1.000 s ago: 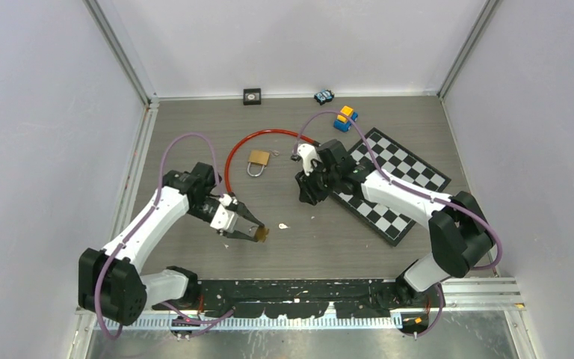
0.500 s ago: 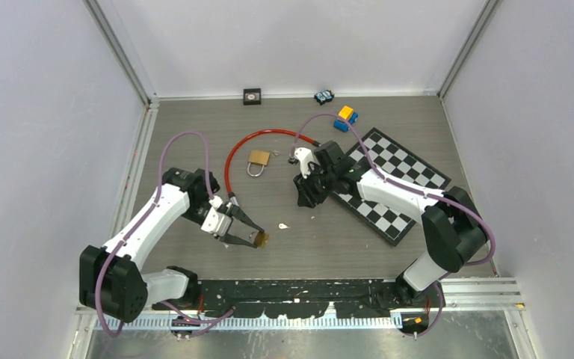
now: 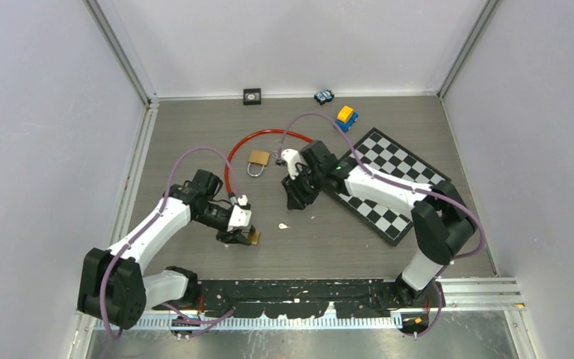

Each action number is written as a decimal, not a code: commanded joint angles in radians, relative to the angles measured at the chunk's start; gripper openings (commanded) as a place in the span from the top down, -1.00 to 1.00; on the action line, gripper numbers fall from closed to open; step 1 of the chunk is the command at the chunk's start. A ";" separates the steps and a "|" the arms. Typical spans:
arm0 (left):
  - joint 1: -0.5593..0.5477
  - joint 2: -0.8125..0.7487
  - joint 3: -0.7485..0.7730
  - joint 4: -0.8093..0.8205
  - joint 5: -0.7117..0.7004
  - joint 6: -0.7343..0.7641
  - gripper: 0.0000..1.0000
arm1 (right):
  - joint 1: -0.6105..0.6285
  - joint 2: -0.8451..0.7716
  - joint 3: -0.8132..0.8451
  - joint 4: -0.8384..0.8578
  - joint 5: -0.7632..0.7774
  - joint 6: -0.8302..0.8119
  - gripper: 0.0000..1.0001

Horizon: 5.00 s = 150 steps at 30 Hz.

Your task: Unlock with the key

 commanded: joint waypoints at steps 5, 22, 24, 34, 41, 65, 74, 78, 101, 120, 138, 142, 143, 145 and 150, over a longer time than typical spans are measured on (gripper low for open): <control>0.001 0.034 -0.065 0.317 -0.251 -0.186 1.00 | 0.090 0.138 0.123 -0.071 0.067 0.000 0.04; -0.019 0.071 -0.143 0.467 -0.361 -0.230 1.00 | 0.093 0.291 0.199 -0.135 -0.008 0.092 -0.09; -0.021 0.074 -0.142 0.469 -0.362 -0.231 1.00 | 0.094 0.293 0.196 -0.135 -0.012 0.092 -0.09; -0.025 0.080 -0.142 0.476 -0.371 -0.250 1.00 | 0.136 0.311 0.192 -0.141 0.019 0.093 0.05; -0.026 0.077 -0.149 0.476 -0.366 -0.260 1.00 | 0.166 0.313 0.187 -0.141 0.094 0.084 0.17; -0.026 0.078 -0.154 0.476 -0.361 -0.270 1.00 | 0.180 0.328 0.210 -0.142 0.151 0.072 0.32; -0.026 0.077 -0.154 0.475 -0.361 -0.271 1.00 | 0.195 0.348 0.213 -0.145 0.170 0.060 0.38; -0.026 0.081 -0.154 0.476 -0.361 -0.272 1.00 | 0.194 0.342 0.217 -0.150 0.190 0.050 0.50; -0.027 0.201 -0.091 0.482 -0.376 -0.280 0.79 | 0.084 0.175 0.211 -0.154 0.081 0.041 0.78; -0.027 0.083 -0.142 0.517 -0.389 -0.310 -0.98 | 0.059 0.195 0.183 -0.110 0.057 -0.069 -0.01; -0.026 -0.125 -0.166 0.313 -0.442 -0.181 -0.99 | 0.152 0.296 0.237 -0.108 0.191 -0.195 0.16; -0.026 -0.093 -0.150 0.308 -0.435 -0.181 -0.99 | 0.165 0.300 0.242 -0.100 0.221 -0.213 0.16; -0.026 -0.090 -0.148 0.307 -0.433 -0.183 -0.99 | 0.166 0.301 0.242 -0.099 0.226 -0.216 0.16; -0.026 -0.088 -0.148 0.307 -0.432 -0.181 -0.99 | 0.169 0.304 0.244 -0.095 0.235 -0.221 0.16; -0.026 -0.096 -0.155 0.307 -0.433 -0.177 -0.99 | 0.172 0.316 0.250 -0.094 0.237 -0.228 0.23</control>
